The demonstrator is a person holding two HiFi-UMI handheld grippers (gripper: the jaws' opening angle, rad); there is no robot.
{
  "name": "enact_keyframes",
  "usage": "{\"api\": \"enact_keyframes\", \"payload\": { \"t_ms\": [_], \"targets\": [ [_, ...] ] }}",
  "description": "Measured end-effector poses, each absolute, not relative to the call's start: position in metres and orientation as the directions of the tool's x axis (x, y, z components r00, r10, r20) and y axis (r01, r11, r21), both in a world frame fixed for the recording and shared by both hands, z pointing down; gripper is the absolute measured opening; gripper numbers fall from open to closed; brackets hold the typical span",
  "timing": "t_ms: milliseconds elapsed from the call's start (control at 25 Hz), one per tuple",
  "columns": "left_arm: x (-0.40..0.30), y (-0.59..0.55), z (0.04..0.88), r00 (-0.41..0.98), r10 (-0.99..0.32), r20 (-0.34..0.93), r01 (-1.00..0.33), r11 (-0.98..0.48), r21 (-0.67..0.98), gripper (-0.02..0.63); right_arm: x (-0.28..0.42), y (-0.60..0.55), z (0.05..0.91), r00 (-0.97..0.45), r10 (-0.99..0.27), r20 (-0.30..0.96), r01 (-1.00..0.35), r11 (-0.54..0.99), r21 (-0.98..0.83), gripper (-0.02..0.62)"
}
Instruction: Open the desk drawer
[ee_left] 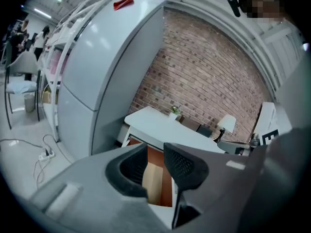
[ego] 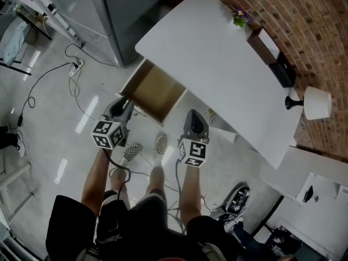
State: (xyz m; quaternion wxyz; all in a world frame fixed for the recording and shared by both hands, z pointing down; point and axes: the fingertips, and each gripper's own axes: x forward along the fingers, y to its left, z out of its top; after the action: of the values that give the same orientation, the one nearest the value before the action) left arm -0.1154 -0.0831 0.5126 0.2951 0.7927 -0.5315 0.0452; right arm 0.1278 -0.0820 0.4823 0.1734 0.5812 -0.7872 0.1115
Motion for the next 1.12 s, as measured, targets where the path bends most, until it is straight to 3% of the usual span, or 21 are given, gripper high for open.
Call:
{"api": "enact_keyframes", "payload": {
  "t_ms": [240,600,1120],
  "targets": [
    [-0.094,-0.105,0.408,0.437,-0.852,0.288,-0.884,-0.347,0.313,0.028,0.137,-0.081,0.405,-0.256,-0.908,0.331,-0.959,0.282,0.033,0.005],
    [-0.06,-0.102,0.288,0.501,-0.849,0.171,-0.863,-0.473,0.177,0.013,0.161,-0.051,0.299,-0.186,-0.959,0.215,-0.977,0.205,0.066,0.005],
    [0.016,-0.057,0.22,0.635,-0.764,0.109,-0.771,-0.634,0.047,0.011,0.215,0.036,0.227,-0.018,-0.993,0.119,-0.996,0.029,0.089,0.005]
  ]
}}
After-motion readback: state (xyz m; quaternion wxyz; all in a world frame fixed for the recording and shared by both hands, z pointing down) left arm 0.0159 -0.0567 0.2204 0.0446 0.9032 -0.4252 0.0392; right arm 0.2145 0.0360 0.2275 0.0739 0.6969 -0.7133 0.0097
